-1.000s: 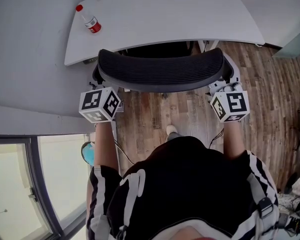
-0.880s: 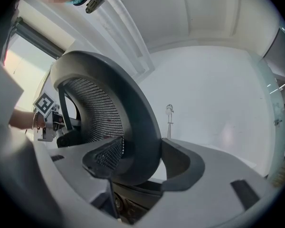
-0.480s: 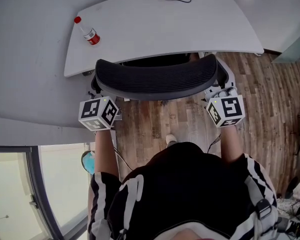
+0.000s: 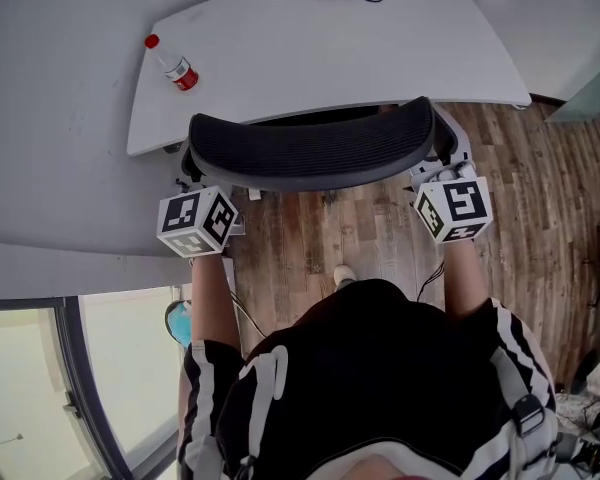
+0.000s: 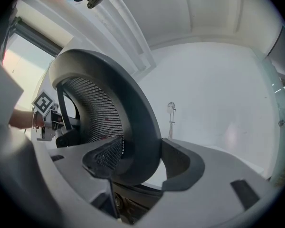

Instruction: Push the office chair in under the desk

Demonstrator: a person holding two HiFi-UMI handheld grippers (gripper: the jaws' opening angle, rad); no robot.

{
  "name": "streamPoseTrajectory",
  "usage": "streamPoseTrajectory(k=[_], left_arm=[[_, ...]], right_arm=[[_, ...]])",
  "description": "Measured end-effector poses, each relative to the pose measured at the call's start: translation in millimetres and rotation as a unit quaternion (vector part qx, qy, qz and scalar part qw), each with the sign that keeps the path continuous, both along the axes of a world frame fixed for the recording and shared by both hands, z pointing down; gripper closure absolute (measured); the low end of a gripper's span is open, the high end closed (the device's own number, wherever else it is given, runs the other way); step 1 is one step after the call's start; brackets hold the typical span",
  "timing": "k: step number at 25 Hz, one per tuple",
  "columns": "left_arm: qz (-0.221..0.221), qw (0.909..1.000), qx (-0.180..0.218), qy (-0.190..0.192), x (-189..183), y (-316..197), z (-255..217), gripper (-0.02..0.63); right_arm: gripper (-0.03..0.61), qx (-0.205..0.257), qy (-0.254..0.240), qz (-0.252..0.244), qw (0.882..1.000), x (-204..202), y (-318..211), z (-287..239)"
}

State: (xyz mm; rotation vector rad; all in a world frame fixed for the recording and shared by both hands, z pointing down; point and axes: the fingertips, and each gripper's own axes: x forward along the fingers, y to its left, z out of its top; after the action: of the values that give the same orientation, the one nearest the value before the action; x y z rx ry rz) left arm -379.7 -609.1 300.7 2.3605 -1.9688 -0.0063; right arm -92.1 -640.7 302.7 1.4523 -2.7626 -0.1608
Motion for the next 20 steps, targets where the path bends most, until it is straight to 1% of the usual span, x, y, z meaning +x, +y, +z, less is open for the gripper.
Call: streamPoseTrajectory(k=[6, 20], left_arm=[[-0.006, 1.0000, 0.006, 0.001, 0, -7, 0, 0.344], [-0.015, 0.9999, 0.003, 0.002, -2, -23, 1, 0.344]], right_arm=[[0.322, -0.003, 0.001, -0.001, 1.000, -1, -11, -1], [0.322, -0.008, 0.008, -0.006, 1.000, -3, -33, 0]])
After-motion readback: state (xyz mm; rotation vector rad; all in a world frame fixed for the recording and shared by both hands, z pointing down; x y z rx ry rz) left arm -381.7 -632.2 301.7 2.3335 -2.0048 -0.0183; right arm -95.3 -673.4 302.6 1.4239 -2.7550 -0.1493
